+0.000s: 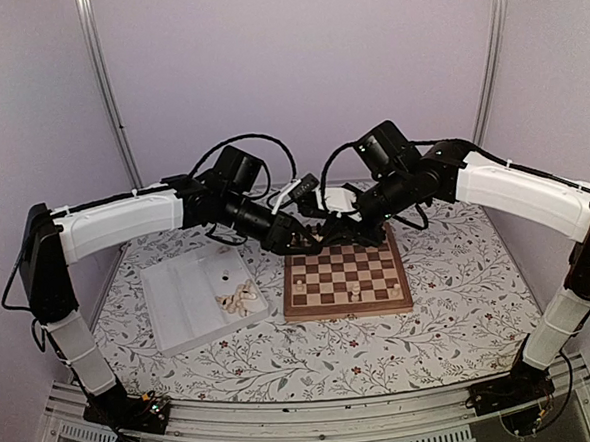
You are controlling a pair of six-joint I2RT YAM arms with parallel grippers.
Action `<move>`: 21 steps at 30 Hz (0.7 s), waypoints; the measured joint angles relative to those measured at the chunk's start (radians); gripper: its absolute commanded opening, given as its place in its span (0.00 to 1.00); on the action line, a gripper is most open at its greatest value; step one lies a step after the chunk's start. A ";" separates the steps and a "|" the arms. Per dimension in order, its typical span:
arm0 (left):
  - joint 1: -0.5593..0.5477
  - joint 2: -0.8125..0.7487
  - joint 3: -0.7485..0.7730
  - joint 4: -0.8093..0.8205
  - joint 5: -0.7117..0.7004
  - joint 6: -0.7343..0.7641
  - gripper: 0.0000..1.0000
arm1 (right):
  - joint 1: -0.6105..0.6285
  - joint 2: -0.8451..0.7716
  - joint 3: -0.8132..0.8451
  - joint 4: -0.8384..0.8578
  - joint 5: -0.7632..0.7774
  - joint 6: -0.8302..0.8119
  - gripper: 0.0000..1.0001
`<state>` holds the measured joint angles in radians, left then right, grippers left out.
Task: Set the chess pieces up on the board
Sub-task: Place the chess piece on the chessboard.
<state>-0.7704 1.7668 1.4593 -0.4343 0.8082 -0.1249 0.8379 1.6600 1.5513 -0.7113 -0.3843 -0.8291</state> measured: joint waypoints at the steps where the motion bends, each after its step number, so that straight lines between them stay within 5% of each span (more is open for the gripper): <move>1: -0.002 0.000 0.000 0.002 0.000 0.000 0.23 | 0.000 0.000 0.000 -0.001 -0.003 0.003 0.04; 11: -0.011 -0.043 -0.065 0.048 -0.068 0.000 0.45 | 0.002 0.000 0.000 -0.003 -0.014 0.007 0.00; 21: -0.011 -0.247 -0.230 0.243 -0.171 -0.041 0.48 | -0.001 0.000 0.000 -0.002 -0.019 0.032 0.00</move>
<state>-0.7815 1.5196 1.2297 -0.1909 0.6376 -0.1658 0.8368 1.6600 1.5509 -0.7136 -0.4034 -0.7967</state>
